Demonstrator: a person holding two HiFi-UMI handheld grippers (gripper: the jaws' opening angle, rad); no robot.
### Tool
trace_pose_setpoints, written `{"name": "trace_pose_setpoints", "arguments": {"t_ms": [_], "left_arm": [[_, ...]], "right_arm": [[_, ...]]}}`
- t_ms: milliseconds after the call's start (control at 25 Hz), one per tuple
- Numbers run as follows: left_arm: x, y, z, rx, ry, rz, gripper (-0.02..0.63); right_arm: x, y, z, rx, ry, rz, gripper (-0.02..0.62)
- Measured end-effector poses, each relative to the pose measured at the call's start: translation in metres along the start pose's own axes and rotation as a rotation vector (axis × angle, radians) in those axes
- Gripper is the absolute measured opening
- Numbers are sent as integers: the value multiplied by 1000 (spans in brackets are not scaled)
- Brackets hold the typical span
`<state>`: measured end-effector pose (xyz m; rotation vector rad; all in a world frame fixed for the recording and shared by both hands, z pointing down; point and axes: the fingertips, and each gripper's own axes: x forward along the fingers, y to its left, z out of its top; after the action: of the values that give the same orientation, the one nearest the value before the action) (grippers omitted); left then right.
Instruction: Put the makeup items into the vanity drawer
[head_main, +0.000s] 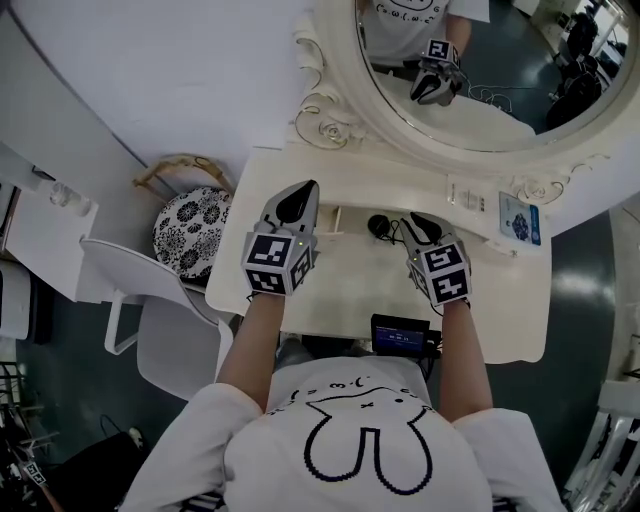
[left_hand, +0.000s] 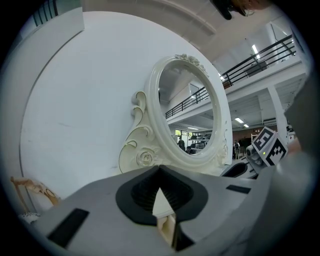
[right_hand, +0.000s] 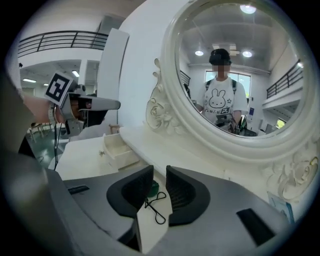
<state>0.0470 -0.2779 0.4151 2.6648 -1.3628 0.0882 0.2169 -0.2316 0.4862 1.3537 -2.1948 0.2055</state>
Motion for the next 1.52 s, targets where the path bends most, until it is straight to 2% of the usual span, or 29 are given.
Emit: {"name": "trace_pose_setpoints", "arguments": {"t_ms": [120,280,360,560,880,1320,1520], "left_arm": [[2,0,-1,1,2,8,5],[1,5,-3,0,7,23,5],[0,8,-3,-1,8,30,5],[-4,19,-3,0,9,52,5],[-9,34,-9,-8,19,82,5],[-13,52,-11,-18,23,121,5],[-14,57,-11,-25,24,127,5]], "right_arm": [[6,10,-9,-152,75,53,95],[15,24,-30,-458,216,120,107],[20,30,-36,-516,250,155,109],[29,43,-47,-529,310,268,110],[46,52,-64,-515,428,403,101],[66,57,-85,-552,504,451,20],[68,55,-83,-566,508,452,14]]}}
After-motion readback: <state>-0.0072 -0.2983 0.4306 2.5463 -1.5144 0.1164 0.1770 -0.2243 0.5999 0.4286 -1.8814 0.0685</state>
